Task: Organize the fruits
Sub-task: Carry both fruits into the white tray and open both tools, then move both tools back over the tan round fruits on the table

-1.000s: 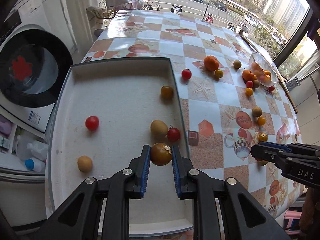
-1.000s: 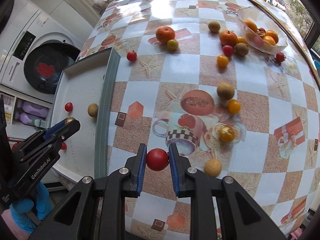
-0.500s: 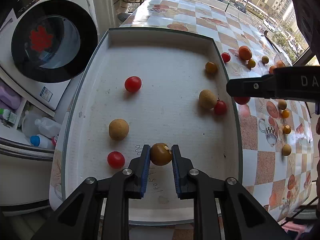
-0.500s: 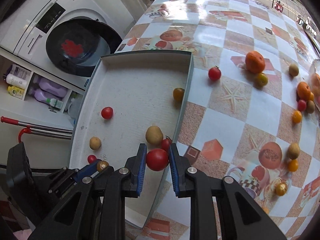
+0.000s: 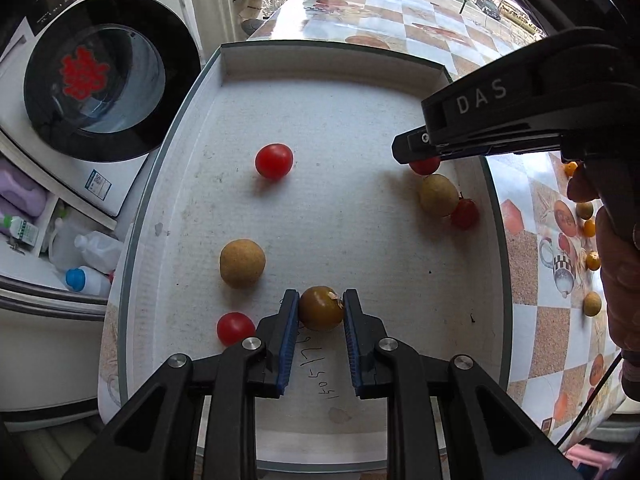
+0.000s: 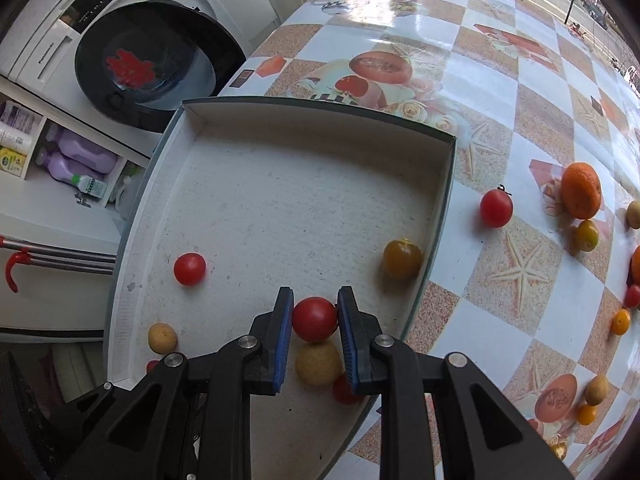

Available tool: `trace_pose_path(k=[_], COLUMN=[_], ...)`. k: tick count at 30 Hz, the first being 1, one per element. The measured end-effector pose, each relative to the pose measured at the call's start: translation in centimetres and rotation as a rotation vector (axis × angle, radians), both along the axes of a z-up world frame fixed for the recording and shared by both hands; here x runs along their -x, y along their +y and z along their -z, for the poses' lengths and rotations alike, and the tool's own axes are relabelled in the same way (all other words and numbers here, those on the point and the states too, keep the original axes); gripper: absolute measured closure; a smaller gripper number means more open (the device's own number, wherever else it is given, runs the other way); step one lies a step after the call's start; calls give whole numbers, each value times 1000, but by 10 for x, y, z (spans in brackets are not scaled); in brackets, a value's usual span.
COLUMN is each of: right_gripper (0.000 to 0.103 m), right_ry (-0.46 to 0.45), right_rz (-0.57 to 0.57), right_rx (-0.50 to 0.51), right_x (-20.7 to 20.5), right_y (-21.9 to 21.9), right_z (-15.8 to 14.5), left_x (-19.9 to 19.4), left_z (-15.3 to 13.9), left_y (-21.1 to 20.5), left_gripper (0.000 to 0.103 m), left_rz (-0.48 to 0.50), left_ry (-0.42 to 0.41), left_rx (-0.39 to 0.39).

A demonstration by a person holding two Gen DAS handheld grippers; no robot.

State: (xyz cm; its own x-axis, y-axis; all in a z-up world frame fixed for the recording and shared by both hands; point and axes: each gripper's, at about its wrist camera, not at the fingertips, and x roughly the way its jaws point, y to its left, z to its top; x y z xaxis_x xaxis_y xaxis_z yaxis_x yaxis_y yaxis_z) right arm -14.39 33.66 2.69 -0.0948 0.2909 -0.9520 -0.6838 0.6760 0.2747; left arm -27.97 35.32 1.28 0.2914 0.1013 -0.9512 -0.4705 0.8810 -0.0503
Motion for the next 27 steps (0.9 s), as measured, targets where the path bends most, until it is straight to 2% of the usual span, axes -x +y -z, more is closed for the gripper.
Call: trace_pose_path(k=[5,7,8,9,10,12,13,14,19,22,27], right_gripper=[78,77,77,77,76,67,50,44,28,24,24], right_ry=[-24,-35,-38,-37,-34,-19,-20,-18,-17,-23,-39], right_rz=[-27,-44,-49,-51,-51,-52,-52,-52,-29,-6,56], right_rx=[23,34,38,40,40,34,36,27,-17,-47,-74], right_x=[1,4,4,4,3,1,1,1,-1,-4,-8], right_y=[4,7,8,8,8,9,12,13,12,6,-16], right_z=[6,6,6,6,6,6,7,5,-9,-20,-37], left_x=[-4,-5,-5,-5,-4,-5,-5,-6,-5,-5,-11], left_z=[0,-1,-2,-5,-8,-10,-11,-11,-10,-11,-14], left_y=[-3,-3,-3,-5,-6,-5,-5,-4,-2,-4,-10], left_gripper=[80,64,45,38,38,38,38,38,38,38,38], left_rz=[7,5,-1,-6,-5,4,3,3,-3,4,33], left_ry=[17,24,22,13,3,3,6,9,29,36,45], left_rx=[-12,-15,-24,-40,-55,-53,-50,-48,-44,-49,-59])
